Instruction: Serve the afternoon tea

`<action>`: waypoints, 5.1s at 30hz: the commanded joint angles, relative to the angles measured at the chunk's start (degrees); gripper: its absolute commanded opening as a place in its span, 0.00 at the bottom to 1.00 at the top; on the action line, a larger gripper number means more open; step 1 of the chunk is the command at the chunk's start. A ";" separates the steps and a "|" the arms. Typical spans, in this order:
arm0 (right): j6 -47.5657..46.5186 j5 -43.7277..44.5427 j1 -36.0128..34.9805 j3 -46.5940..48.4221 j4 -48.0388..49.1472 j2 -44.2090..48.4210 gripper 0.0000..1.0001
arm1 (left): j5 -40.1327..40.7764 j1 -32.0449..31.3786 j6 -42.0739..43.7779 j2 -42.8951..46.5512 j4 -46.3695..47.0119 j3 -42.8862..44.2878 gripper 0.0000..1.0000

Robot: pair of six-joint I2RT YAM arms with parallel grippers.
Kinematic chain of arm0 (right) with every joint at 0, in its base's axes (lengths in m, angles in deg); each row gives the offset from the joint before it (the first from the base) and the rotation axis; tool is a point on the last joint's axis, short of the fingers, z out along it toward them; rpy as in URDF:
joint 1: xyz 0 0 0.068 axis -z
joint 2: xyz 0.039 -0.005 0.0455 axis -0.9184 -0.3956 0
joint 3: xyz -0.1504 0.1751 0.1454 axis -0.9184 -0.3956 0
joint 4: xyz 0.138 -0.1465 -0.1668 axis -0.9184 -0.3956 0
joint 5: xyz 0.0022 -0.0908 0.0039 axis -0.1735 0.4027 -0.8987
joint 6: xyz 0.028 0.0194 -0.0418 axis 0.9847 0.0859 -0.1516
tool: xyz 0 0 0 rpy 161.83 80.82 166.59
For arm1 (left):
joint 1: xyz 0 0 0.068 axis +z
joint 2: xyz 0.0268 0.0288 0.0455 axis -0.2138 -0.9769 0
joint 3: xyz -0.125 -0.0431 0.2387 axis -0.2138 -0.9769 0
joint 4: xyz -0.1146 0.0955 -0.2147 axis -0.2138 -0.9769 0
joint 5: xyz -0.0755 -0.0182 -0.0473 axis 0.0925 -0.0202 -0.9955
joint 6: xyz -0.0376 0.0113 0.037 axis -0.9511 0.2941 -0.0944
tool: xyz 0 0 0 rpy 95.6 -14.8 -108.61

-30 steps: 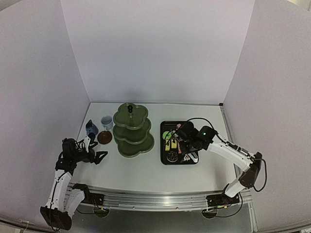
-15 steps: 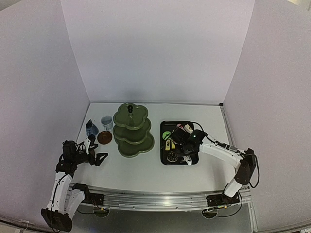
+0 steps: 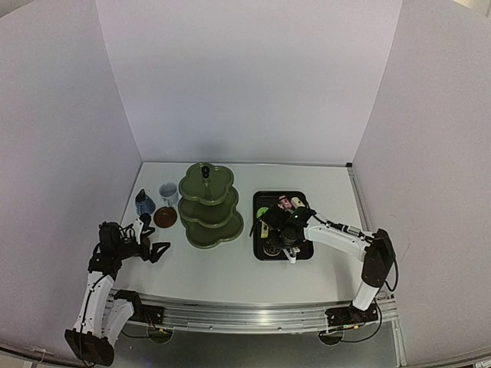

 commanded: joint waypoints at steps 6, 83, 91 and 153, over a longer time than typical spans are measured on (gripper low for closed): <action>2.46 1.32 -0.30 -1.63 -0.14 2.26 0.46 | 0.30 -0.22 2.02 -0.17 -0.52 0.14 1.00; -14.96 -13.14 -2.06 -1.33 26.31 -3.22 0.01 | 5.68 -0.15 0.38 2.75 1.37 -1.81 1.00; -14.39 -12.35 -2.66 -1.52 26.89 -4.35 0.16 | 5.56 -0.18 0.61 2.67 1.38 -1.97 1.00; 6.03 -0.55 -3.67 3.32 -4.17 2.00 0.46 | 5.68 -0.21 0.96 2.33 2.58 -3.12 1.00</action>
